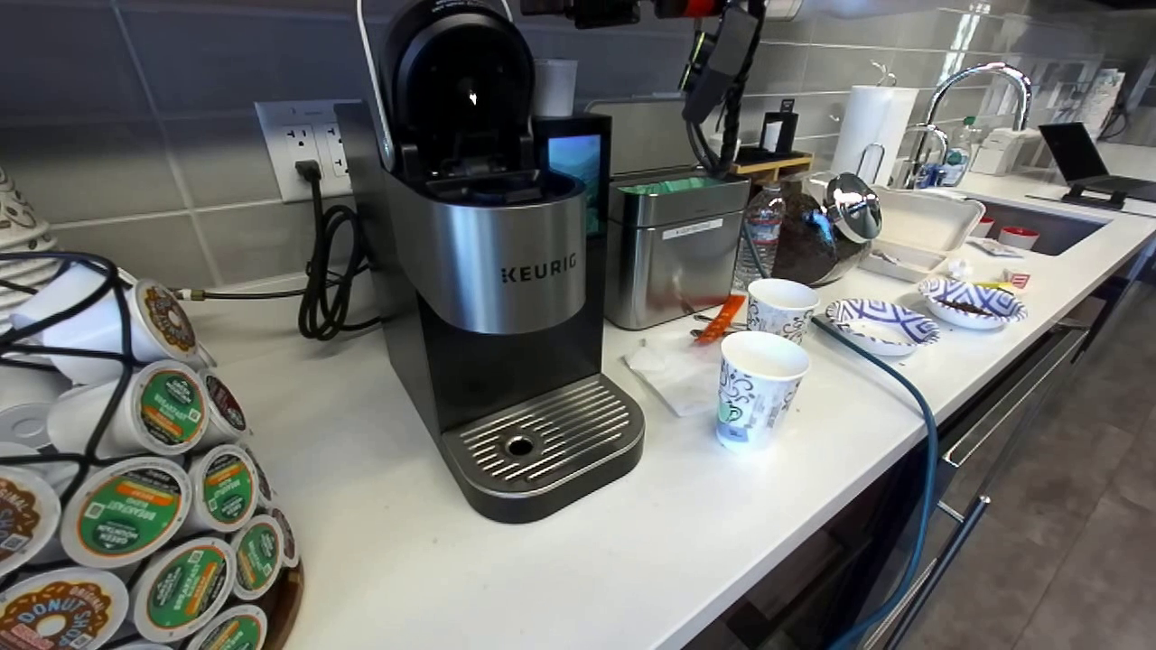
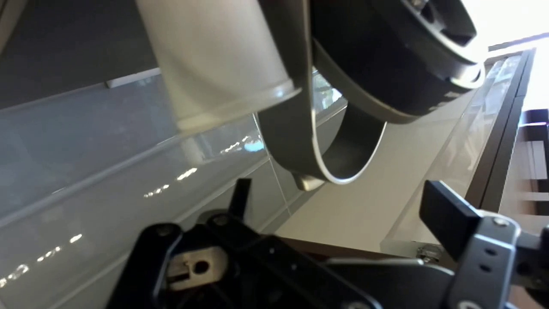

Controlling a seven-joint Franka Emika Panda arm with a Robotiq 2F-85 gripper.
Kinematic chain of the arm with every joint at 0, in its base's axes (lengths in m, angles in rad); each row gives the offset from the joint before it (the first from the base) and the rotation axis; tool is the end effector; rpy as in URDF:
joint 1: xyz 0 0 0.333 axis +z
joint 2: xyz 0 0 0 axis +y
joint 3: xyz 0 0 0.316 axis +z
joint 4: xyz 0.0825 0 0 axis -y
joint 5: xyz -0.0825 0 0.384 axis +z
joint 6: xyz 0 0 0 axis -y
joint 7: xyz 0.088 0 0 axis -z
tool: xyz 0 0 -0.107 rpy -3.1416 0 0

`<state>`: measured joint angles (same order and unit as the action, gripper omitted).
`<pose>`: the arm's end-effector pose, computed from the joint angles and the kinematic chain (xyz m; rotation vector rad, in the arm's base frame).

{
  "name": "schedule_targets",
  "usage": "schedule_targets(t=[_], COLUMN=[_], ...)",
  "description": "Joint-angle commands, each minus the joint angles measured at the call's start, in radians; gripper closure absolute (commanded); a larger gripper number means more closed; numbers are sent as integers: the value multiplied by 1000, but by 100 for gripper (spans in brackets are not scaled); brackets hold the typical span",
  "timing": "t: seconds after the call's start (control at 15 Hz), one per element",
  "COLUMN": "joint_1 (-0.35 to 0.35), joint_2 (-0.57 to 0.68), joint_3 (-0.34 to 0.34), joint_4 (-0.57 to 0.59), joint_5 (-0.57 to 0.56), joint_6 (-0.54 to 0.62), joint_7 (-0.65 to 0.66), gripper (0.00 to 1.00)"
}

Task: Close the coffeemaker.

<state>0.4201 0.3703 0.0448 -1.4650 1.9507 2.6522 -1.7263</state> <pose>0.6500 0.2916 0.5315 -1.7579 -0.5450 -1.4228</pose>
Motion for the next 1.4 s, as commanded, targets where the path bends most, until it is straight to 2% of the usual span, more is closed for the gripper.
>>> schedule_targets(t=[0.0, 0.47, 0.87, 1.33], joint_1=[19, 20, 20, -2], joint_2=[54, 118, 123, 113], joint_3=[-4, -8, -13, -13], joint_4=[59, 147, 133, 144], joint_5=[-103, -169, -339, -408], joint_6=[30, 19, -29, -124], joint_7=[107, 223, 467, 661], gripper=[0, 0, 0, 0])
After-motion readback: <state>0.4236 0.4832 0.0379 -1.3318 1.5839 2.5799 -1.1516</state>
